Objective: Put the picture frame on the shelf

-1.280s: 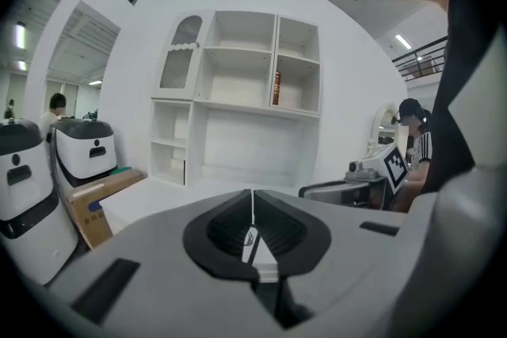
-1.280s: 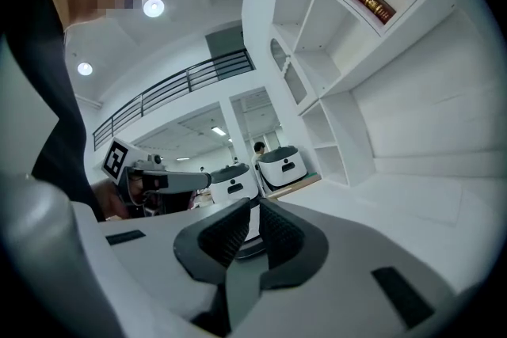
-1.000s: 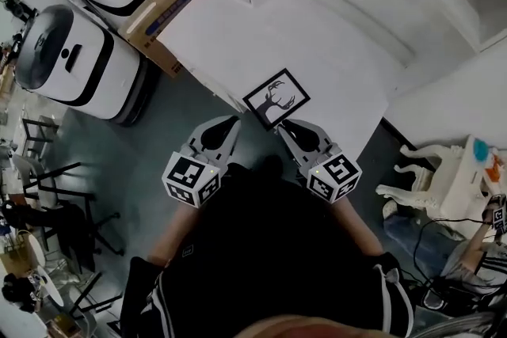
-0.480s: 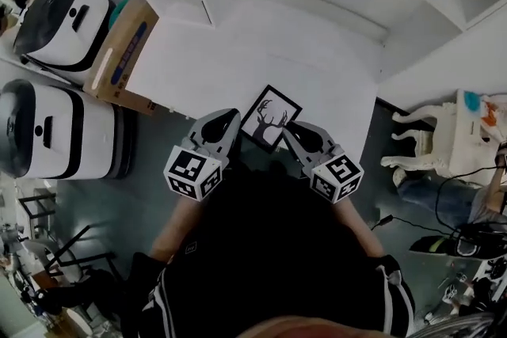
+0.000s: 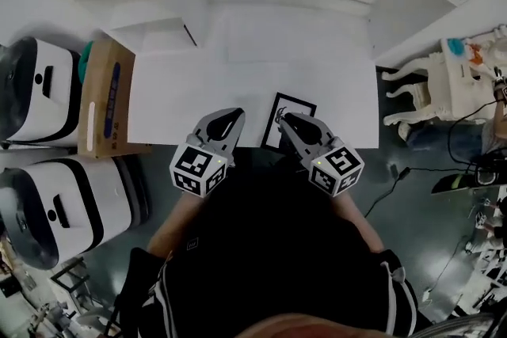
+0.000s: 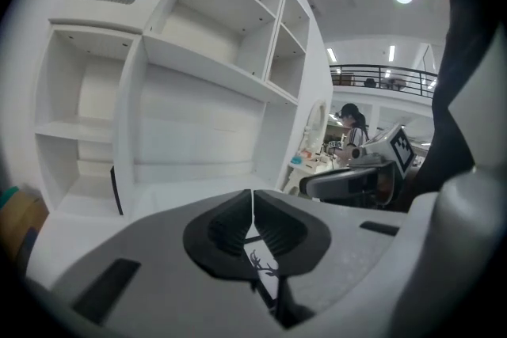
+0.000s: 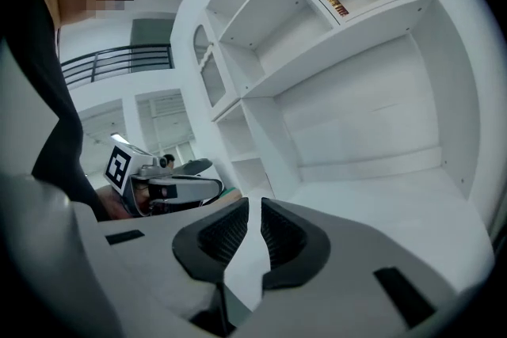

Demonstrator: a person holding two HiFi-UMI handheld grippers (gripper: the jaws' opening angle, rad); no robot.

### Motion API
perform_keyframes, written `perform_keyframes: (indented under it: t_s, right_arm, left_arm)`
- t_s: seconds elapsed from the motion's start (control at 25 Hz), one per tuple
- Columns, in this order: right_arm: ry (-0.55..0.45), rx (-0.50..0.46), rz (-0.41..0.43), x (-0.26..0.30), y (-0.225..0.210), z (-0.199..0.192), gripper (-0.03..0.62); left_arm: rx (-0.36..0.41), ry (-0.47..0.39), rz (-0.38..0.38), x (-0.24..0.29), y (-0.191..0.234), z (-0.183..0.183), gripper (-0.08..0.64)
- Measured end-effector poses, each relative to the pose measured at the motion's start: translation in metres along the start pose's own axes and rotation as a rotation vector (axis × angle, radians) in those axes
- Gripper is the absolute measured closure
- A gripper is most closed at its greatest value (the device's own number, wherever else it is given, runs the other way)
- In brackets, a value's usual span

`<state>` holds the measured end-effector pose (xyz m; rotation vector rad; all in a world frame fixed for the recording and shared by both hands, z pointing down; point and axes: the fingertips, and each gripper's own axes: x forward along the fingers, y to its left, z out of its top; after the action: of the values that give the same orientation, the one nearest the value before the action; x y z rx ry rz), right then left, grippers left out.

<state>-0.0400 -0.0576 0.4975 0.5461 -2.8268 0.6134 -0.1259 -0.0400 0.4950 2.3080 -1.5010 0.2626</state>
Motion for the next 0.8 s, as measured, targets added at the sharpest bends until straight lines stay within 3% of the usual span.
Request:
perform_keyframes:
  t_s: [0.2,0.48,0.8]
  right_arm:
    - [-0.007,0.091,-0.171,-0.007,-0.030,-0.007,0.551]
    - [0.015,0.162,-0.312,-0.025,-0.071,-0.023,0.551]
    - [0.104,0.264,-0.391,-0.038,-0.097,-0.073,0.551]
  left_arm:
    - [0.037,0.029,-0.112,0.018,0.014,0.007,0.546]
    - [0.034,0.072,-0.204,0.052,0.003,0.003,0.546]
    - [-0.038,0.250,-0.237,0.082,0.001,-0.058,0.546]
